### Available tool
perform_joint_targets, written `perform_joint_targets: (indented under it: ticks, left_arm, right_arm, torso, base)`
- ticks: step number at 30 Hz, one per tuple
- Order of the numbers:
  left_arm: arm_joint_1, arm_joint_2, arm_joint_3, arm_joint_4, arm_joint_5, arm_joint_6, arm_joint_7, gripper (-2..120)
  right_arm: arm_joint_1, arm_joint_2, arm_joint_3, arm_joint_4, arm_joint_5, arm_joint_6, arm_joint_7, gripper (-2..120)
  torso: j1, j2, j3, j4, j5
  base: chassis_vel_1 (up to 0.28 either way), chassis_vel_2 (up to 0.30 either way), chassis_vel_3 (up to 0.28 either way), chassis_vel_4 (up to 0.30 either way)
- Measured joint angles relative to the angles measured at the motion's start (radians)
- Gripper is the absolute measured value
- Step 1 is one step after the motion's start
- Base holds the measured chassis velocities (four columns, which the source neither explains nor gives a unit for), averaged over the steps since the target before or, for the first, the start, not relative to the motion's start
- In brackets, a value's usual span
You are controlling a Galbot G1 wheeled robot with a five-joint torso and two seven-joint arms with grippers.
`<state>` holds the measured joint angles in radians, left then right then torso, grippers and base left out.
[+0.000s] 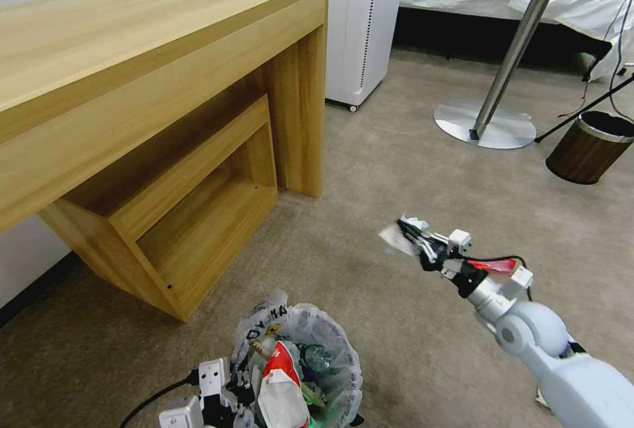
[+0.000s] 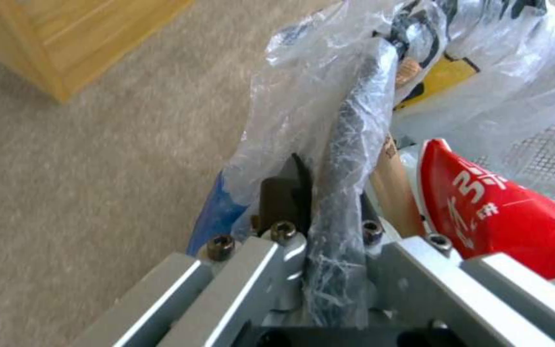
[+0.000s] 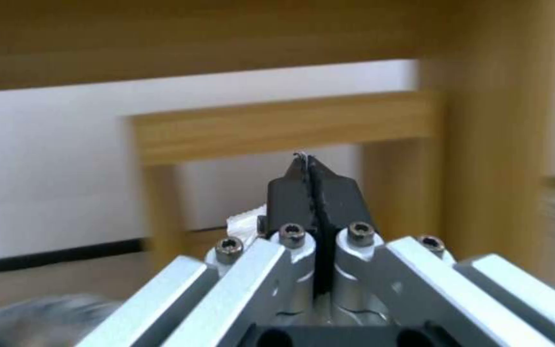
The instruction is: Pick up the trash bin and place the garbage on the floor into it.
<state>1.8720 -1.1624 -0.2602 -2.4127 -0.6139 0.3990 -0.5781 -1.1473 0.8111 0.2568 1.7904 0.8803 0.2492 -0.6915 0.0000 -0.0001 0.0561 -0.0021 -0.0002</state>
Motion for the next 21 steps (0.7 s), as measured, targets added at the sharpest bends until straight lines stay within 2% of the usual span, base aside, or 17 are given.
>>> perform_joint_targets:
  ticks: [6, 9, 14, 21]
  left_arm:
    - [-0.063, 0.038, -0.014, 0.0, -0.074, 0.012, -0.015, 0]
    - [-0.148, 0.076, -0.021, 0.001, -0.163, 0.03, -0.054, 0]
    - [-0.19, 0.118, -0.034, 0.012, -0.22, 0.03, -0.067, 0]
    - [-0.286, 0.182, -0.009, 0.039, -0.316, 0.029, -0.099, 0]
  right_arm:
    - [0.026, -0.013, -0.08, 0.003, 0.001, 0.007, -0.085, 0]
    - [0.061, 0.0, -0.141, -0.036, -0.006, 0.011, -0.143, 0]
    - [0.083, 0.013, -0.173, -0.057, -0.007, 0.012, -0.16, 0]
    - [0.141, 0.038, -0.244, -0.119, -0.009, 0.018, -0.167, 0]
  torso:
    - [0.0, 0.0, 0.0, -0.0001, 0.0001]
    - [0.0, 0.0, 0.0, -0.0002, 0.0001]
    - [0.0, 0.0, 0.0, 0.0001, 0.0001]
    - [0.0, 0.0, 0.0, 0.0, -0.0002]
  base:
    - [0.0, 0.0, 0.0, 0.0]
    - [0.0, 0.0, 0.0, 0.0]
    - [0.0, 0.0, 0.0, 0.0]
    - [0.0, 0.0, 0.0, 0.0]
